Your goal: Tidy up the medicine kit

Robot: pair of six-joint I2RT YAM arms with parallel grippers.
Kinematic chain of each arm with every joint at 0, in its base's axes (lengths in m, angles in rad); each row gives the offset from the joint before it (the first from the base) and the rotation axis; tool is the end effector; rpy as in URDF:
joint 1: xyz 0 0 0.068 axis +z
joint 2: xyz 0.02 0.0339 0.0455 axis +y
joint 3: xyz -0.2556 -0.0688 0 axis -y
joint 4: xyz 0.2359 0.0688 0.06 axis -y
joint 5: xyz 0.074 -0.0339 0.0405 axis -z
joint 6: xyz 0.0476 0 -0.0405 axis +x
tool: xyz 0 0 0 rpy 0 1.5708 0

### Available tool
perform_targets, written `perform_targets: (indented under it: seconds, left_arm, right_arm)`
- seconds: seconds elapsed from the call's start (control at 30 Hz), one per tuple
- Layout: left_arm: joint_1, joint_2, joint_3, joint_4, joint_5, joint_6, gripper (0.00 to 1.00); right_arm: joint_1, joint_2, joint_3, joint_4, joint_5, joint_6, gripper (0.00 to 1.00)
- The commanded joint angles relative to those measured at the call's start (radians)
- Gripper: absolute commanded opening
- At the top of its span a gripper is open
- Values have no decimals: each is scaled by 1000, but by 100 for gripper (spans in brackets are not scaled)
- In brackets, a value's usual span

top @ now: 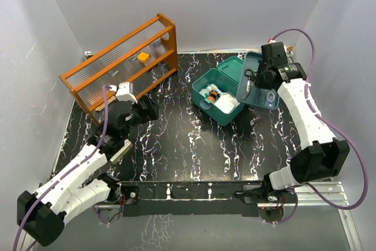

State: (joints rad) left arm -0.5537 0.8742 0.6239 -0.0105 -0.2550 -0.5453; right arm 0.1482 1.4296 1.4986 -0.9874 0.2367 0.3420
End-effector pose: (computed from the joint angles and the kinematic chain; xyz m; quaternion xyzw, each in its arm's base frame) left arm 0.1895 -0.1031 0.2783 -0.0742 0.7869 -0.2296 0.5679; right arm 0.2867 0.0315 0.3471 0.1287 0.9326 -0.0313 0.3358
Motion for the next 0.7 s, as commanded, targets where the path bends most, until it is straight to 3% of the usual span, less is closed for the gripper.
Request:
perform_targets:
  seconds: [0.0,0.47,0.67]
  left_arm:
    - [0,-40,131,-92,-25,98,85]
    - [-2,16,453,-338,9,172,86]
    - [-1,1,452,-336,14,122,86]
  right_arm:
    - [0,44,120,105,-122,-78,0]
    - [124,221,325,109,-219,-294,0]
    - [152,224,286,140,-319,-442,0]
